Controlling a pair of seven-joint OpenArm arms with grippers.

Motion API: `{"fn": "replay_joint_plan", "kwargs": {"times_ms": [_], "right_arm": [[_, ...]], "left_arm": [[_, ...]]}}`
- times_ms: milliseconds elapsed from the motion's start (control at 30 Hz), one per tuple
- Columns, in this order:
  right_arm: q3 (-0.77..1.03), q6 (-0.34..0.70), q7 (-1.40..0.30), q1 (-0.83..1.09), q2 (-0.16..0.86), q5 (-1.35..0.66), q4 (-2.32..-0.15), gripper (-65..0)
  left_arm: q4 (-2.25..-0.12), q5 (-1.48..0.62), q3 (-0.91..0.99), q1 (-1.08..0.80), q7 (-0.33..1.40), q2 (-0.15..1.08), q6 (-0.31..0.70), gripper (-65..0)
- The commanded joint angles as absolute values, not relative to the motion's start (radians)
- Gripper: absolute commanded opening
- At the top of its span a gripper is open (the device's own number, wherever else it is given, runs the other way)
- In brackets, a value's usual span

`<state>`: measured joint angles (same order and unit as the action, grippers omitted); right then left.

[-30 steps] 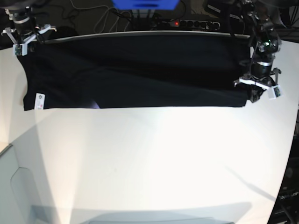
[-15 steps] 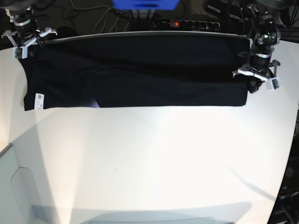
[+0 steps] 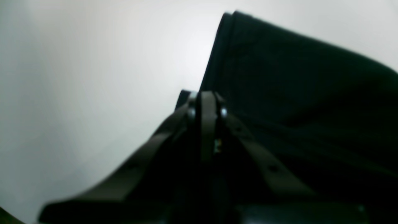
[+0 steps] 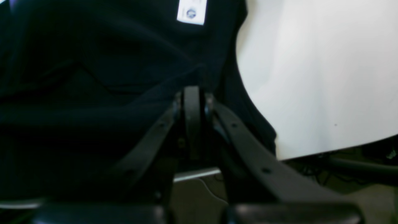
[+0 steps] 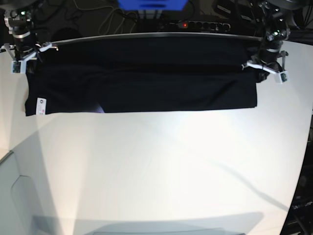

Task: Fold the T-shirt properly
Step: 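Grasp the shirt's side edge with the right gripper and pull it straight, then hold the strip's two ends with both grippers and adjust them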

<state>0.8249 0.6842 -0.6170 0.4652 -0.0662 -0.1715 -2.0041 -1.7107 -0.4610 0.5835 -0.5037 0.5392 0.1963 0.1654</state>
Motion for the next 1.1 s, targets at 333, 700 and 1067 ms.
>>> {"fn": "replay_joint_plan", "kwargs": {"times_ms": [333,700,1067], "right_arm": [[0.832,0.698,-0.595,0.332,-0.028,-0.182,-1.86,-65.0],[0.825,0.698,-0.599,0.277,0.101,-0.182,-1.65,-65.0],[0.832,0.698,-0.596,0.286,0.099,-0.191,-1.656,-36.9]], "left_arm": [[-1.689,-0.46,0.588,-0.504,0.516,0.208,0.17,-64.9],[-1.653,-0.461,0.585,-0.501,0.516,0.213,0.17,-64.6],[-1.653,-0.463,0.587,-0.503,0.526,0.209,0.17,-39.7]]}}
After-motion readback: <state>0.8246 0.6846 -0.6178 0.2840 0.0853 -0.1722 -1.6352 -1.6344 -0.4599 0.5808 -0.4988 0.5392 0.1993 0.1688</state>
